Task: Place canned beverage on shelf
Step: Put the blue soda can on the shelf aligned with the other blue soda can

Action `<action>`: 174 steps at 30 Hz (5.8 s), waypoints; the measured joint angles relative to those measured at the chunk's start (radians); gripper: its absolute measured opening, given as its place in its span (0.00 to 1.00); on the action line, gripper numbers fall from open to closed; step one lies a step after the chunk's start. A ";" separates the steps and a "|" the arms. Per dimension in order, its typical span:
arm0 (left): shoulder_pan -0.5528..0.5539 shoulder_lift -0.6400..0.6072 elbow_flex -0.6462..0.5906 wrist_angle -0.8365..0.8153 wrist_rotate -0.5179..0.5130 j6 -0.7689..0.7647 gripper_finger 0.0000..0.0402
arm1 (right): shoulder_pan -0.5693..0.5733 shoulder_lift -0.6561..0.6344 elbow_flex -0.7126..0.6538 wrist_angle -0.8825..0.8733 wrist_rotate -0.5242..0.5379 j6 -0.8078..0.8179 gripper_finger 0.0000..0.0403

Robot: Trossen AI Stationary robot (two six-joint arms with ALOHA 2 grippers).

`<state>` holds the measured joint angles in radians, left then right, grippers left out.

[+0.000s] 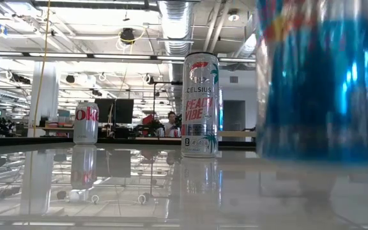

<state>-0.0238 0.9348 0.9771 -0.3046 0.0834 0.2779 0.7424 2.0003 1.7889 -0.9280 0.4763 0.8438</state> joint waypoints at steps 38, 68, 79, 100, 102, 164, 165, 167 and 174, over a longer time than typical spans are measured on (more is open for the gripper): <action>0.112 -0.006 0.000 0.072 -0.019 -0.001 0.93 | -1.124 -0.798 -0.643 0.234 -0.655 -1.123 0.65; 0.130 -0.047 0.001 0.083 -0.104 0.020 0.93 | -1.347 -0.376 -0.406 0.155 -0.902 -1.545 0.65; 0.130 -0.047 0.001 0.095 -0.150 0.028 0.93 | -1.333 -0.376 -0.406 0.162 -0.906 -1.586 0.66; 0.130 -0.047 0.000 0.084 -0.148 0.026 0.93 | -1.317 -0.376 -0.406 0.178 -0.901 -1.544 0.72; 0.130 -0.047 0.000 0.084 -0.148 0.026 0.93 | -1.314 -0.376 -0.406 0.178 -0.898 -1.540 0.73; 0.130 -0.047 0.000 0.064 -0.142 -0.013 0.93 | -1.306 -0.375 -0.406 0.202 -0.886 -1.501 0.74; 0.130 -0.047 0.000 0.064 -0.142 -0.013 0.93 | -1.306 -0.375 -0.406 0.202 -0.885 -1.504 0.74; 0.130 -0.047 0.000 0.064 -0.142 -0.015 0.93 | -1.306 -0.375 -0.406 0.205 -0.879 -1.504 0.74; 0.130 -0.047 0.000 0.064 -0.142 -0.018 0.93 | -1.306 -0.375 -0.406 0.212 -0.863 -1.504 0.74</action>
<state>0.1059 0.8875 0.9771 -0.2405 -0.0589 0.2604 -0.5632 1.6249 1.3827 -0.7155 -0.3872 -0.6605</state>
